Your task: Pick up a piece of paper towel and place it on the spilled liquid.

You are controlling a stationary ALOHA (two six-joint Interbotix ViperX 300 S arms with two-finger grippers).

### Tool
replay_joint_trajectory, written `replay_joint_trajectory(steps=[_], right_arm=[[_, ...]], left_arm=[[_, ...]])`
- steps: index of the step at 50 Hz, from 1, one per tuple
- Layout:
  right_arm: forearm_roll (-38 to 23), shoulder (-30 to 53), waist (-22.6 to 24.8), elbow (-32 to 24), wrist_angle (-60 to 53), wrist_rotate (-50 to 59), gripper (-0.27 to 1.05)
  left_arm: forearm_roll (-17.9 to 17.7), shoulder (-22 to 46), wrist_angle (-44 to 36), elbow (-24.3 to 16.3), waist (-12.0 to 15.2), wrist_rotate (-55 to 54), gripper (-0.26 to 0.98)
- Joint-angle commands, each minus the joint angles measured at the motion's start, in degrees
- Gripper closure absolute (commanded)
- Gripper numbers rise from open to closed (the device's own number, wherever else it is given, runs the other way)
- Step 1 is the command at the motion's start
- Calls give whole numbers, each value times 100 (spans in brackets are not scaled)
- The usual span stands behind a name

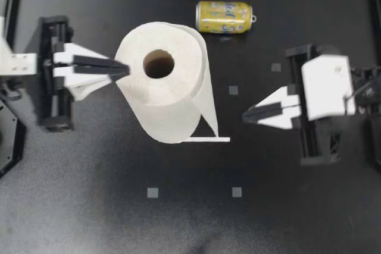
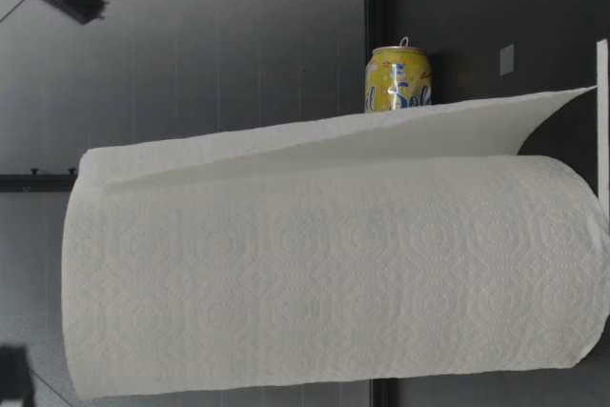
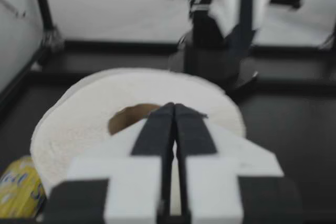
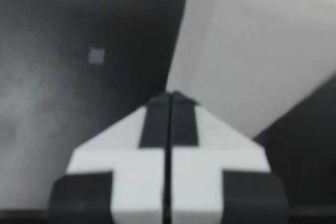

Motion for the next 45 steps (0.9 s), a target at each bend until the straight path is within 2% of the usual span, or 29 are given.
replay_joint_trajectory(steps=[1, 8, 15, 20, 28, 38, 45], right_arm=[[-527, 158, 290, -589, 668, 149, 77], [-1960, 642, 861, -1090, 1951, 1116, 77], [-4078, 1195, 1784, -1318, 3551, 2927, 77], [-5071, 1494, 2355, -1292, 4236, 4210, 77], [-5889, 2013, 2839, -1204, 4465, 6126, 77], [-6662, 2936, 2944, -1230, 4781, 8438, 76], [-6812, 3410, 2953, -1380, 4957, 9387, 70]], left_arm=[[0, 149, 167, -316, 88, 18, 63], [-9, 387, 475, -571, 105, 264, 63], [-9, 536, 642, -738, 141, 448, 63], [-9, 554, 721, -782, 202, 483, 63], [-9, 536, 1020, -800, 229, 475, 63], [-9, 510, 1354, -809, 229, 439, 63], [-9, 510, 1494, -800, 220, 431, 63]])
